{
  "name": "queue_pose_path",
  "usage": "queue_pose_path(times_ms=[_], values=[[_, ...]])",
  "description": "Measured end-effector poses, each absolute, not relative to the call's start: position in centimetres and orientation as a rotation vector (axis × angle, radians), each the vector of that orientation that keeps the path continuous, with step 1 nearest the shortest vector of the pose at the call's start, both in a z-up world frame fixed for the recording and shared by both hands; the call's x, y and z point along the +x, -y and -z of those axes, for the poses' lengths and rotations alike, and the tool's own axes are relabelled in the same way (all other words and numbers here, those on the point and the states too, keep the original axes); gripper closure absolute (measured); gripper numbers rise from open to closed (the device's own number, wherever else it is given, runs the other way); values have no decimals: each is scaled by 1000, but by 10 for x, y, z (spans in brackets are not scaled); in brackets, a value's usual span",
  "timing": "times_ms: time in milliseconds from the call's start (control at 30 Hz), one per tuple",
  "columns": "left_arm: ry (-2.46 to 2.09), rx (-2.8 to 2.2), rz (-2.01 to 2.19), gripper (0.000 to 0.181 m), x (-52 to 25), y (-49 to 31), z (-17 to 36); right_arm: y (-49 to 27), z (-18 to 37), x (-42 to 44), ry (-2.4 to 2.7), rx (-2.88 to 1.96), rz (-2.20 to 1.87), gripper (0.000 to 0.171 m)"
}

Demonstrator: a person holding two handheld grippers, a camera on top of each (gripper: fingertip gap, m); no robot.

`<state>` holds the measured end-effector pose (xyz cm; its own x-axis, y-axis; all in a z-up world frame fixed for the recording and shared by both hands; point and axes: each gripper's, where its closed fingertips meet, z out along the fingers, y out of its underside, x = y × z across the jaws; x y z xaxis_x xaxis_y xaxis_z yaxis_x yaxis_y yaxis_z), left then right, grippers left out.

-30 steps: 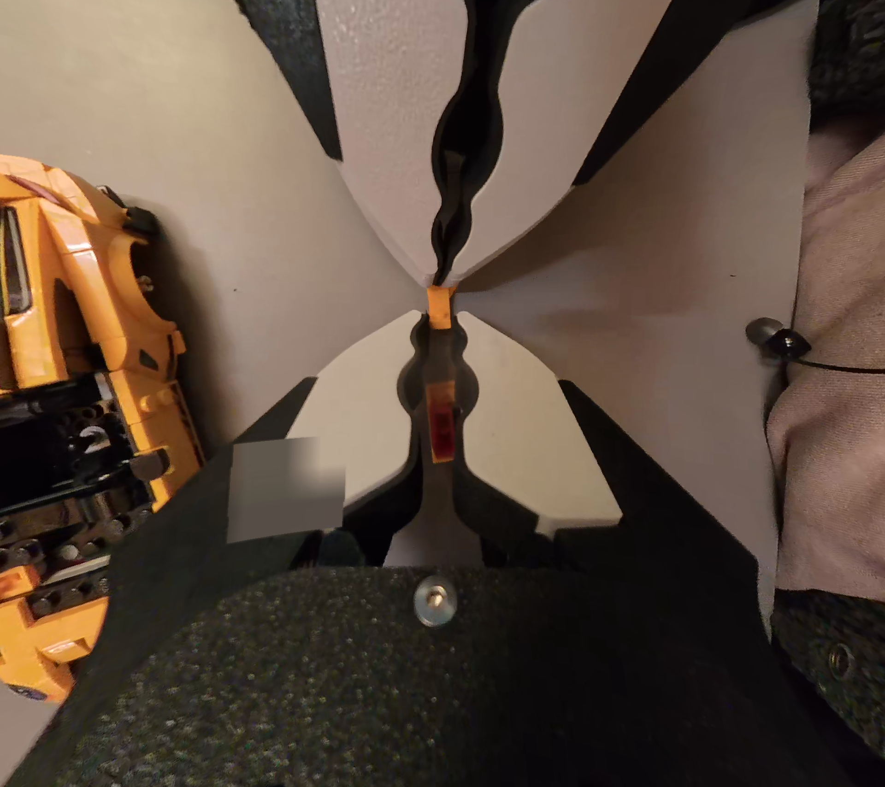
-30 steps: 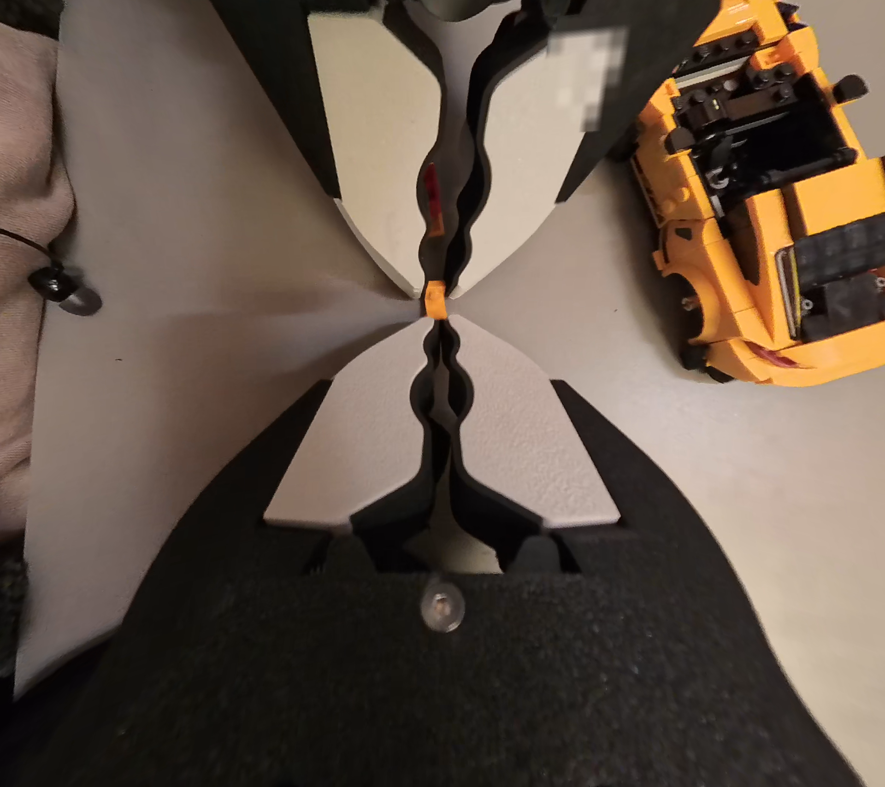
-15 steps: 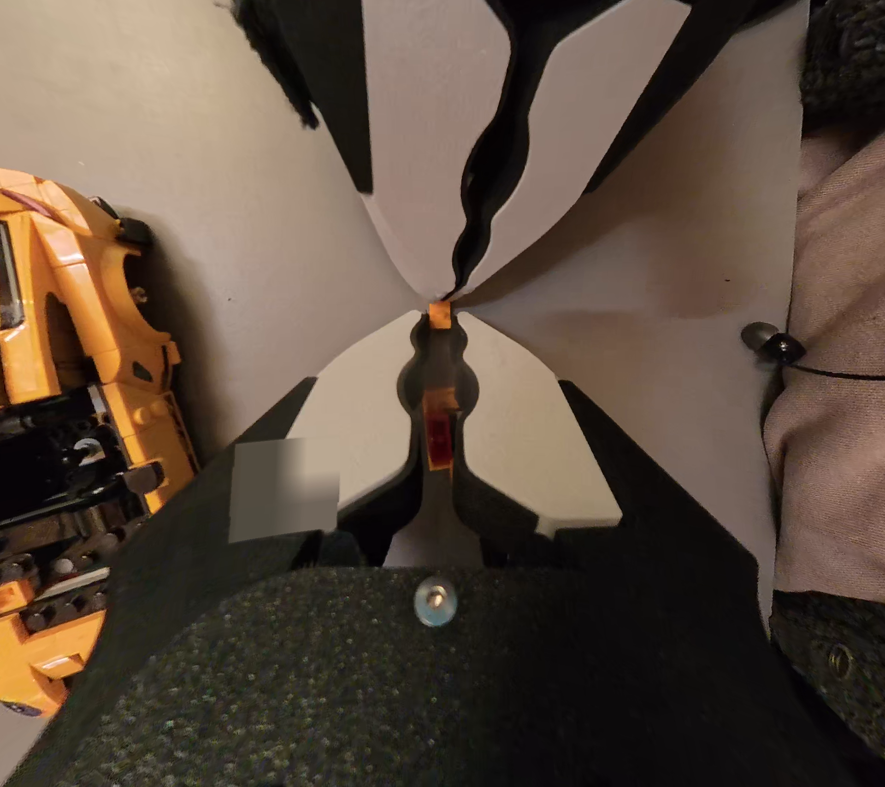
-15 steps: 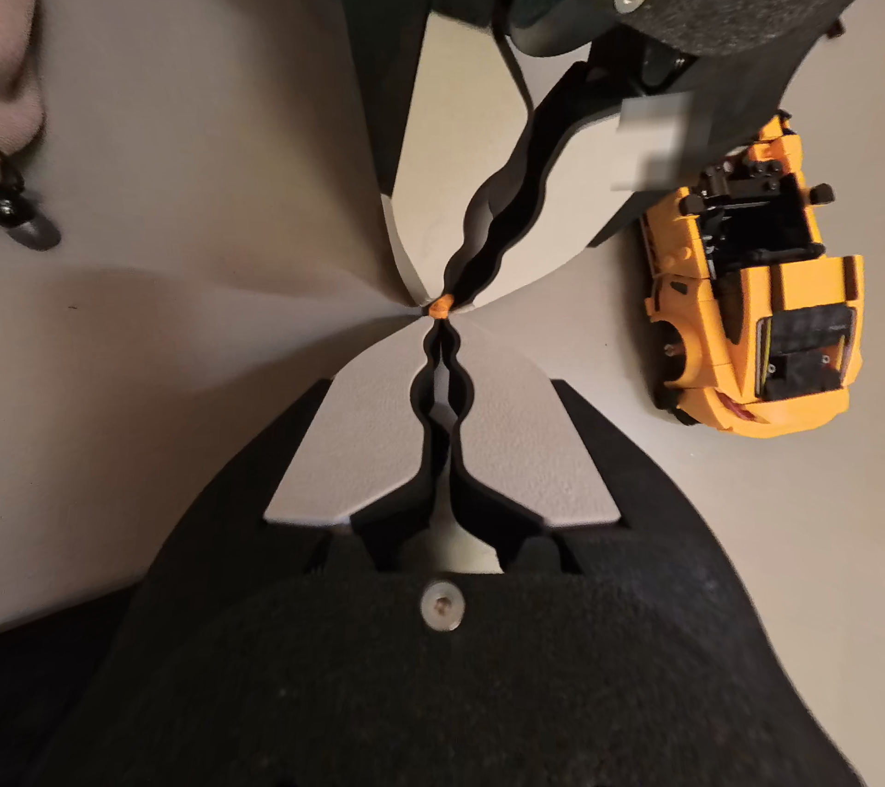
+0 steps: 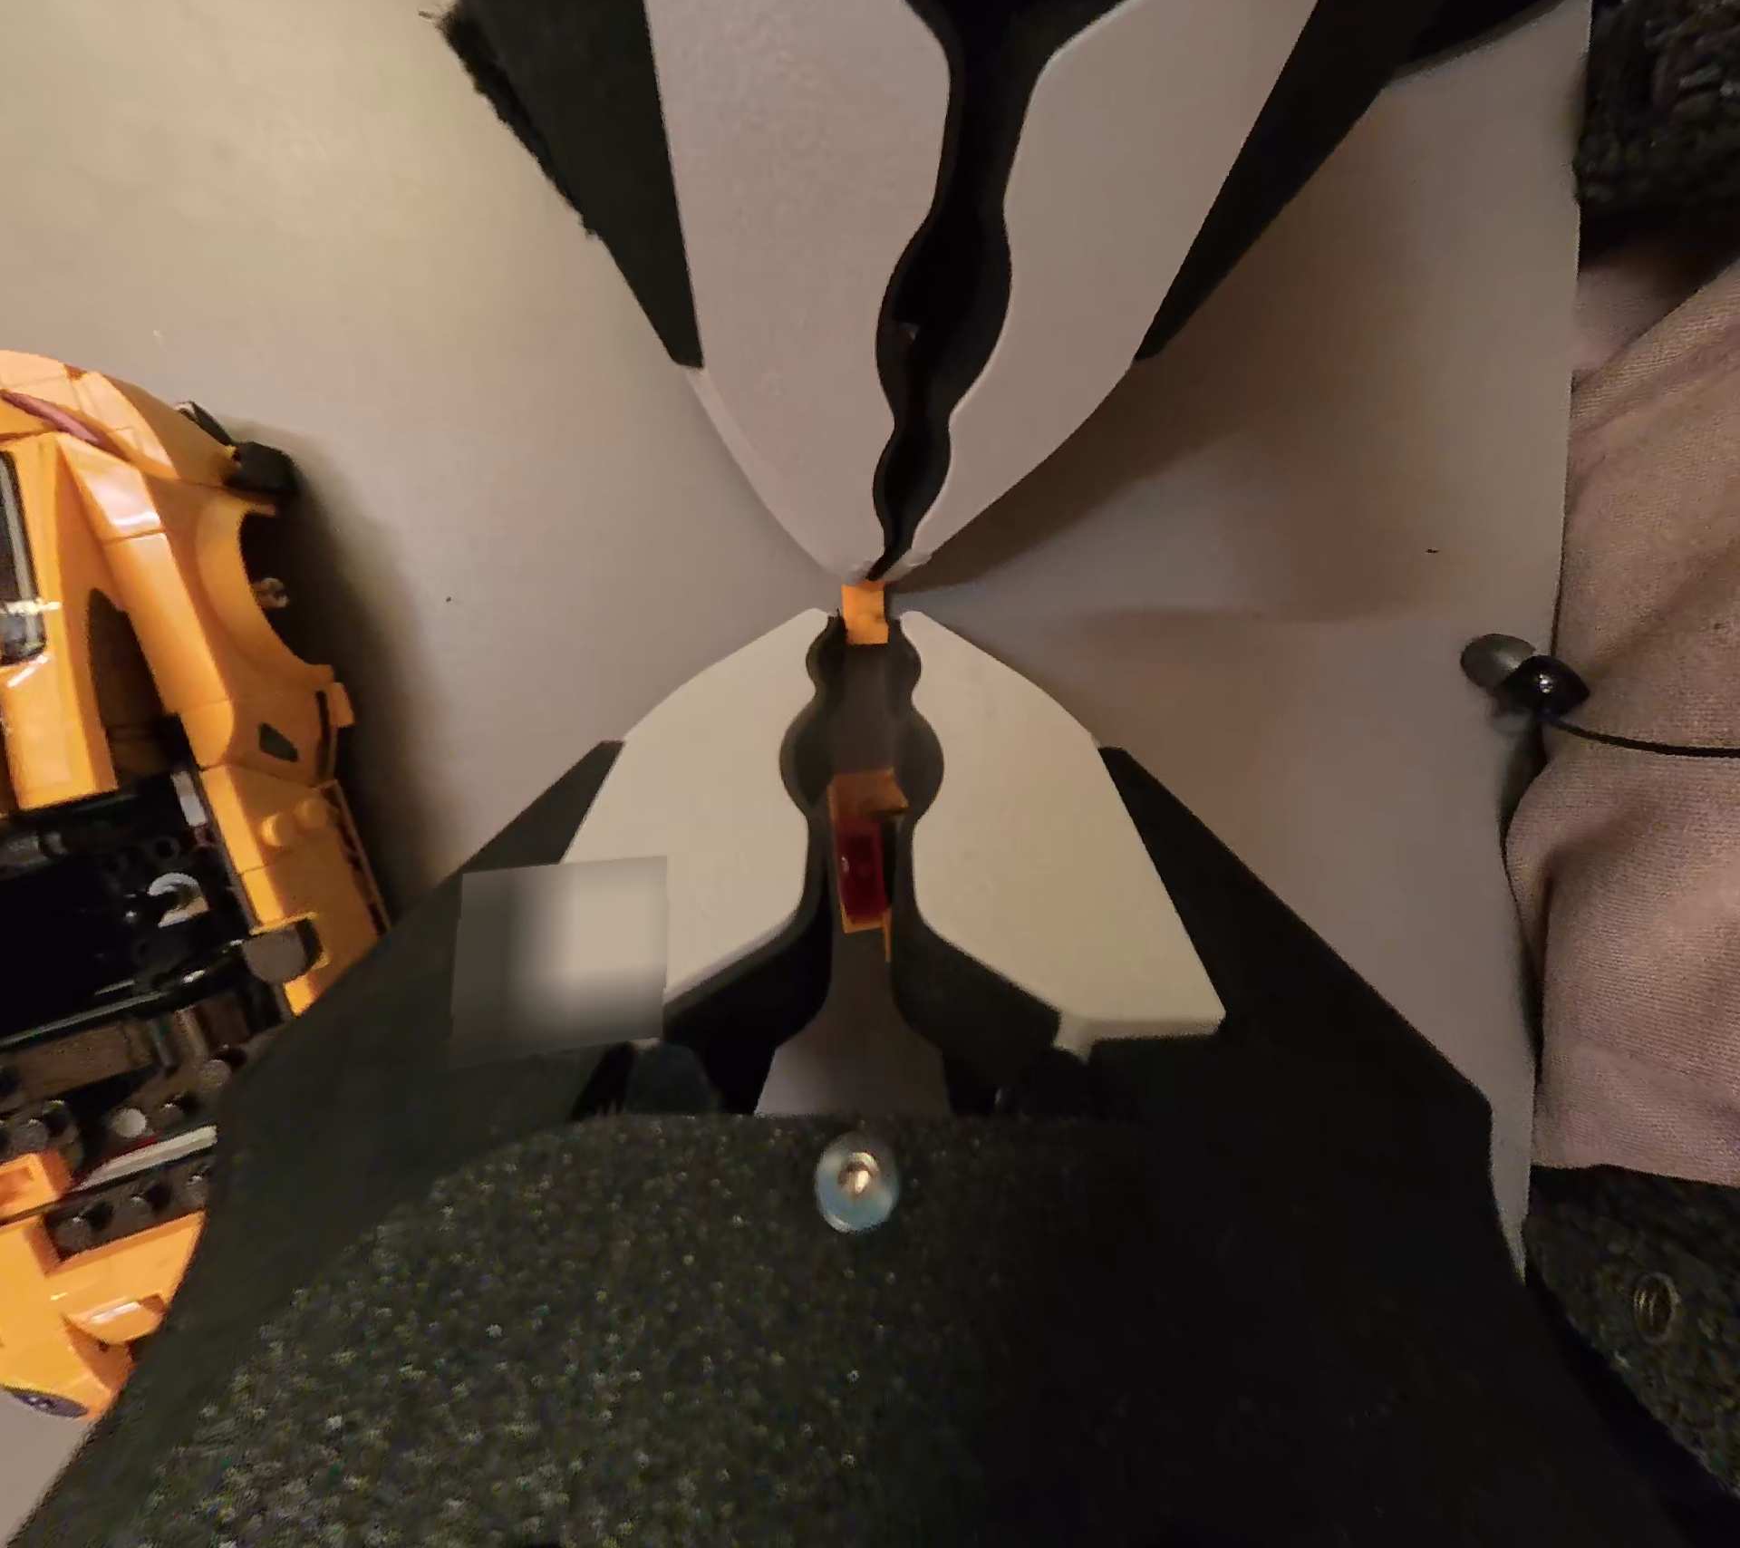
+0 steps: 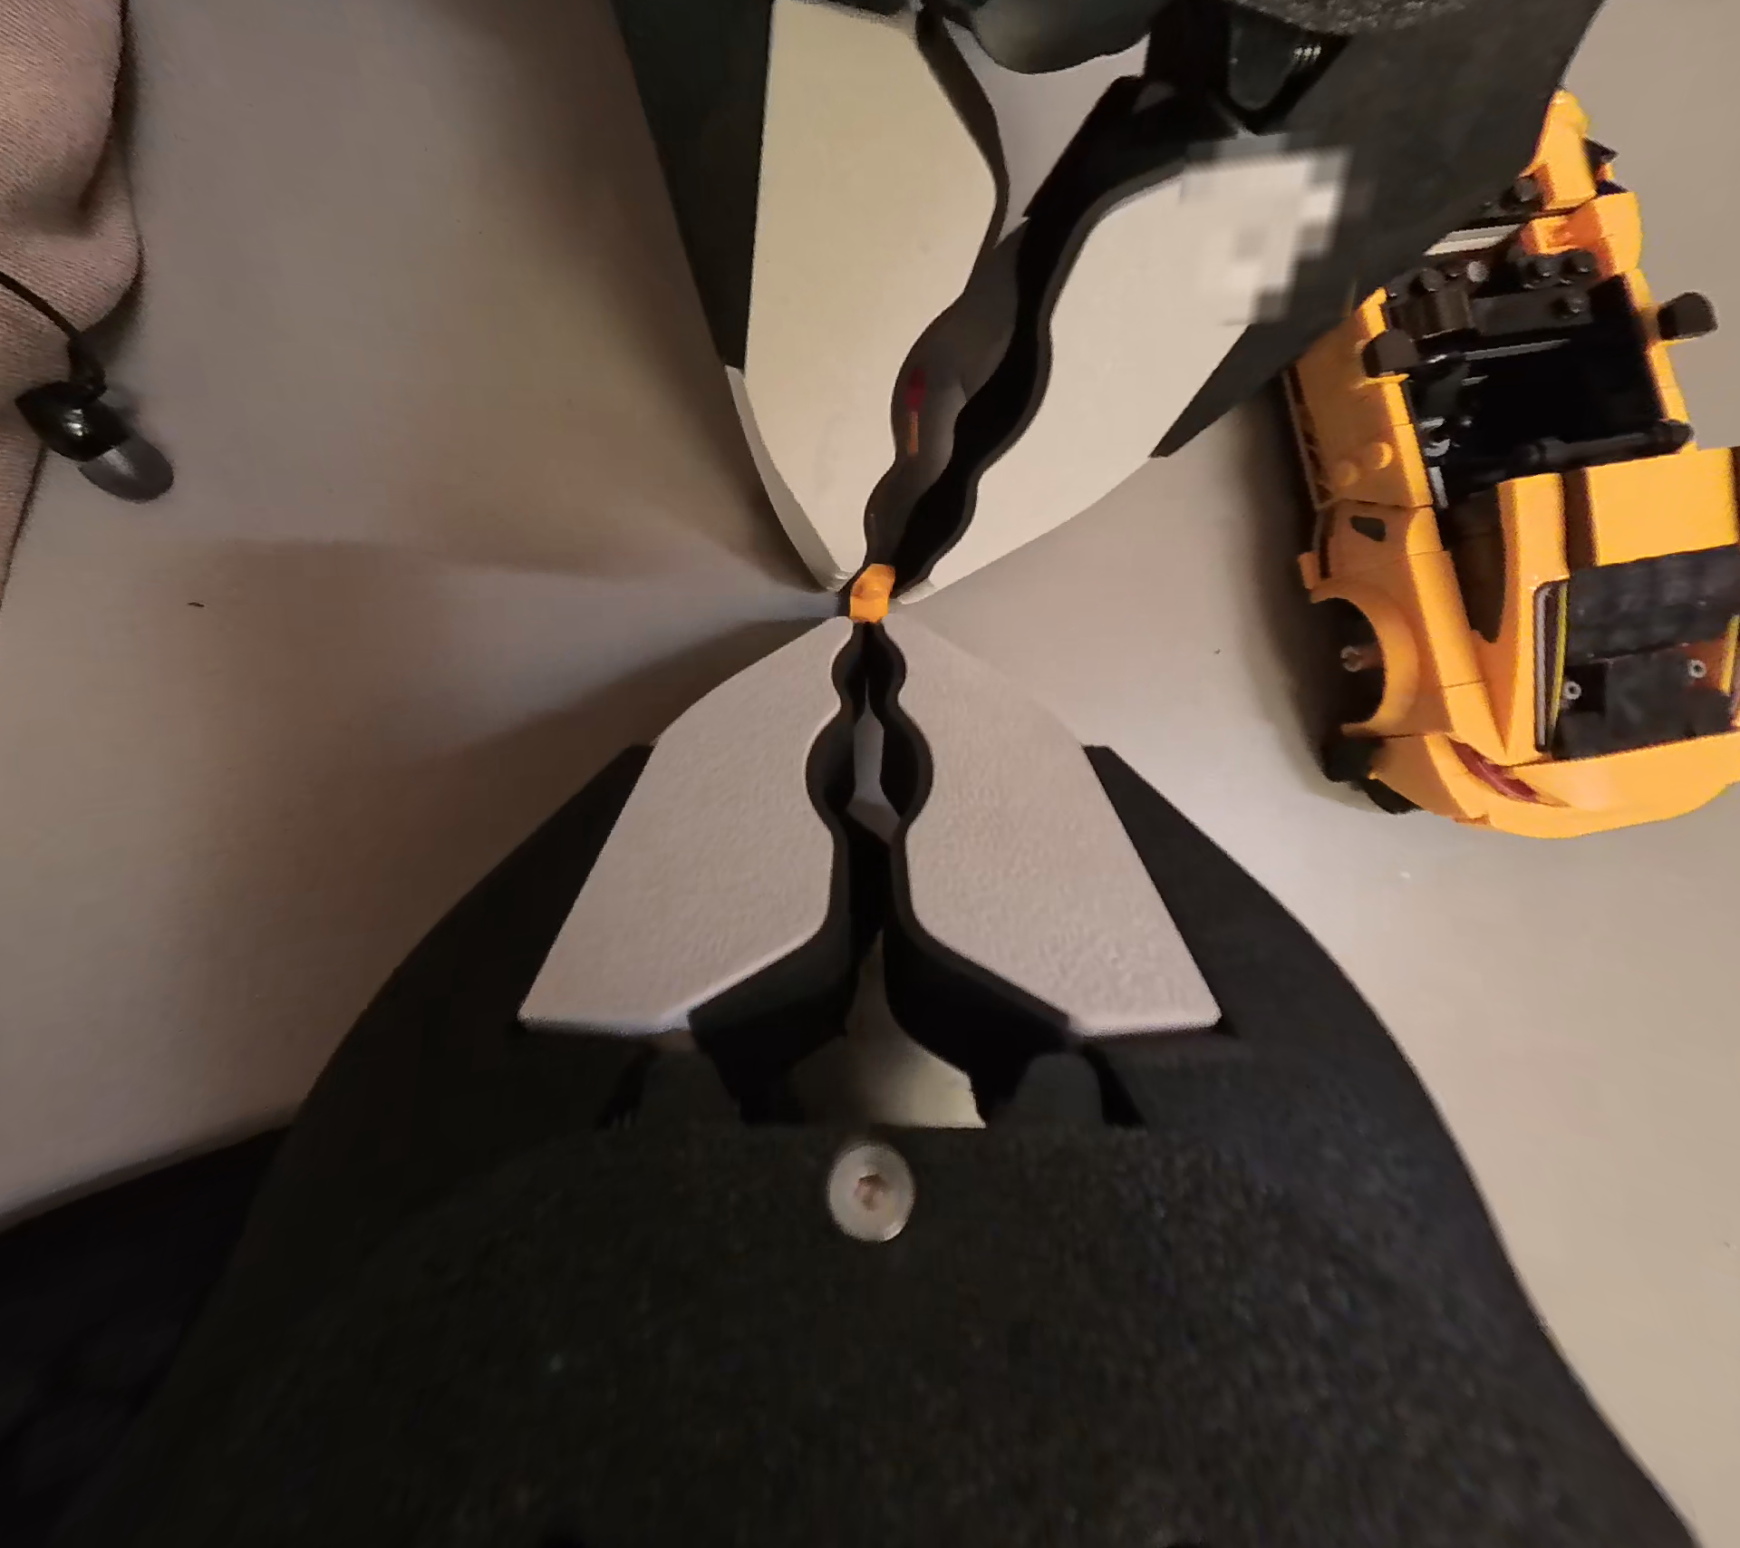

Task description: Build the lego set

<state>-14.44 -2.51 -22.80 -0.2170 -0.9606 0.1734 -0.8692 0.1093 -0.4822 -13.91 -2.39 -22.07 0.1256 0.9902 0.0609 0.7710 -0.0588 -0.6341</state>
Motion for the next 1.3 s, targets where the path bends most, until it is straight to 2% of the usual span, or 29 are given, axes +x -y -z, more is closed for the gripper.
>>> queue_pose_path(times_ms=[500,600,767,967,1300], values=[[-2198,-1833,769,173,-142,24,228,26,222,-139,1498,-2169,-878,171],[-2204,-1814,783,173,-142,26,229,17,228,-129,1471,-2272,-844,171],[-2203,-1818,799,173,-143,29,228,13,227,-121,1479,-2249,-752,171],[-2218,-1800,767,173,-143,29,228,25,211,-133,1423,-2138,-879,171],[-2233,-1774,724,173,-144,30,228,31,223,-135,1527,-2123,-751,171]])
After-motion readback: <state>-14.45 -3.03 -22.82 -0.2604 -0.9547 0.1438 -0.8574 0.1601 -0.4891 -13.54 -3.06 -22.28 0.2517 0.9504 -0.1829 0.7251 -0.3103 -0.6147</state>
